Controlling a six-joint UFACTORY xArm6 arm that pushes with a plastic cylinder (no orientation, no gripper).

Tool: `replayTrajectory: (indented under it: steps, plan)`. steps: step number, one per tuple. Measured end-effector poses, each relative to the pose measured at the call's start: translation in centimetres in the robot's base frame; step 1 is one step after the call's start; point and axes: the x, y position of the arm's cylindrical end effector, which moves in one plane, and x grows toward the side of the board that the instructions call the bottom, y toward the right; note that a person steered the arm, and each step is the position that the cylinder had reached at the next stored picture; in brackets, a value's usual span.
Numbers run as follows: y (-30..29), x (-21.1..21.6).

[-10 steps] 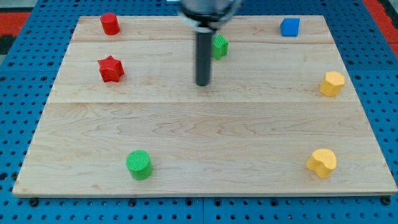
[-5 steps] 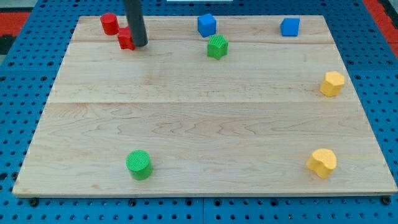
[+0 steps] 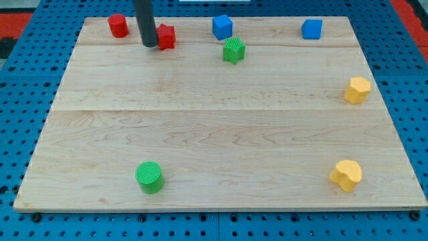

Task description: Move the red star to the right of the red circle

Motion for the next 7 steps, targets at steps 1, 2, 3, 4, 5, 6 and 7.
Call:
replayTrajectory:
  steps: [1,2,3,4,5,6,7]
  plan:
    - [0.1,0.3]
    - [0.1,1.3]
    - [1.2,1.7]
    - [2.1,0.6]
    - [2.0,-2.0]
    - [2.0,-3.0]
    - [2.0,-0.2]
